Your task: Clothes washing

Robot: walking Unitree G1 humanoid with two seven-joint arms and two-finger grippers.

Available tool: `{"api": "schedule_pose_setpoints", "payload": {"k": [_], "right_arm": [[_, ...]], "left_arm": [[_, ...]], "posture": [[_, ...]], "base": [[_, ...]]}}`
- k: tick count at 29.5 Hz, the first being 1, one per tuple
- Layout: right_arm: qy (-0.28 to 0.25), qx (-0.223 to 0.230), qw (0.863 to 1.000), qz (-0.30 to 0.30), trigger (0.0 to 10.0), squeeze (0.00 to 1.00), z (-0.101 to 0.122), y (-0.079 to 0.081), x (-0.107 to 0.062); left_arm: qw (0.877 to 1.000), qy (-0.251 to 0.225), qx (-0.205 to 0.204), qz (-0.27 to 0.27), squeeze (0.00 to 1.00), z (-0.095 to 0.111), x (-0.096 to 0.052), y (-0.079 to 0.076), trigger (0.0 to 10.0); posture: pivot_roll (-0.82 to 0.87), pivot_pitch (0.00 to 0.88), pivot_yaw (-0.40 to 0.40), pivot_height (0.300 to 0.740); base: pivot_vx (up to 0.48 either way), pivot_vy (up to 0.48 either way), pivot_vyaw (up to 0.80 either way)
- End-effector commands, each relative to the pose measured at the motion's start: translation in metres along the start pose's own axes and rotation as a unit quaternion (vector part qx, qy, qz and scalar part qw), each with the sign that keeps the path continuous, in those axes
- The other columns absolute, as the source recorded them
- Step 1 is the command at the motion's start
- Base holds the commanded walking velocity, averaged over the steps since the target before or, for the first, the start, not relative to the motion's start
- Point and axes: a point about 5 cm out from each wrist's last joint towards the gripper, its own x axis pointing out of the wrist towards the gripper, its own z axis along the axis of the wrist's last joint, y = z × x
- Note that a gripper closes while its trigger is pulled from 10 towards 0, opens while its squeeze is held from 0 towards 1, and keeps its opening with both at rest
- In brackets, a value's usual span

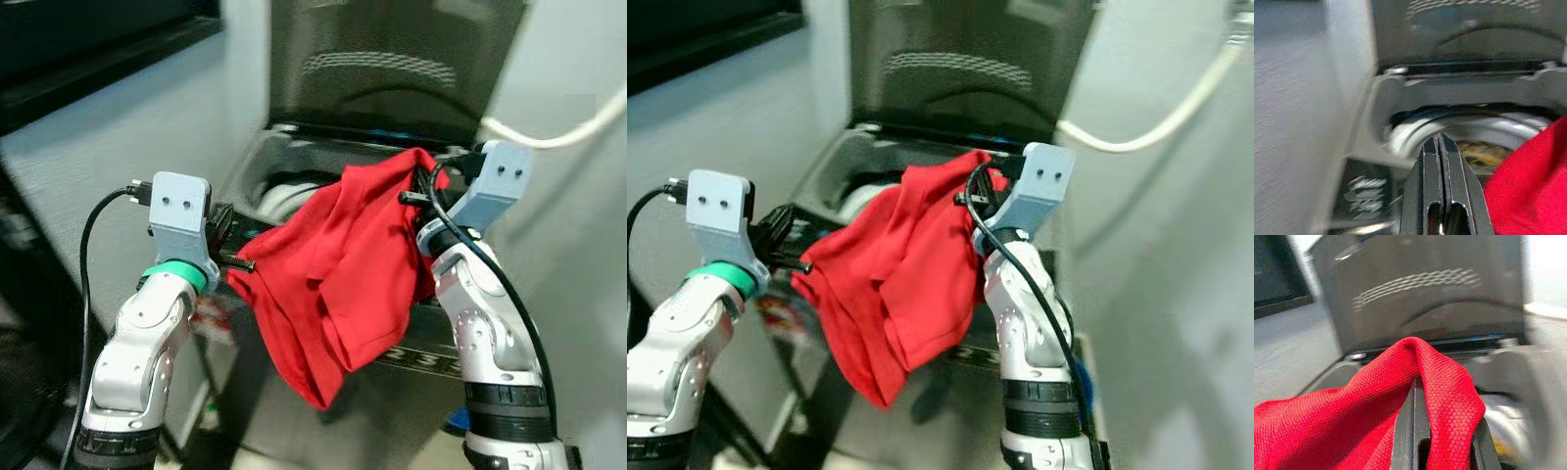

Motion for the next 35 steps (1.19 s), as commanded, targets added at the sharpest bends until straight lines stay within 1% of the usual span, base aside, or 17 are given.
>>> {"api": "schedule_pose_setpoints", "payload": {"k": [1,9,14,16,27,35], "right_arm": [[-0.010,0.002,1.000,0.014,10.0,0.00,0.006,0.006,0.002],[-0.008,0.001,1.000,0.023,10.0,0.00,0.007,0.009,0.004],[-0.008,-0.002,0.999,0.033,10.0,0.00,0.007,0.013,0.004],[-0.008,-0.004,0.999,0.041,10.0,0.00,0.007,0.018,0.004],[-0.009,-0.010,0.999,0.053,10.0,0.00,0.008,0.024,0.005],[-0.013,-0.021,0.998,0.053,10.0,0.00,0.008,0.024,0.005]], "left_arm": [[1.000,-0.002,-0.005,0.007,0.00,0.000,-0.002,0.002,10.0],[1.000,-0.015,-0.005,0.012,0.00,0.005,-0.002,0.003,10.0],[1.000,-0.022,-0.013,0.015,0.00,0.007,-0.002,0.003,10.0],[0.999,-0.032,-0.018,0.016,0.00,0.010,-0.002,0.003,10.0],[0.999,-0.043,-0.021,0.020,0.00,0.014,-0.004,0.005,10.0],[0.998,-0.048,-0.023,0.019,0.00,0.015,-0.004,0.004,10.0]], "posture": [[-0.02,0.050,0.034,0.740],[-0.02,0.049,0.025,0.740],[-0.02,0.050,0.025,0.740],[-0.02,0.050,0.023,0.740],[-0.01,0.047,0.014,0.740],[-0.01,0.047,0.013,0.740]], "base": [[0.000,0.000,-0.80],[0.000,0.000,-0.80],[0.000,0.000,-0.80],[0.000,0.000,-0.80],[0.000,0.000,-0.79],[0.000,0.000,0.00]]}}
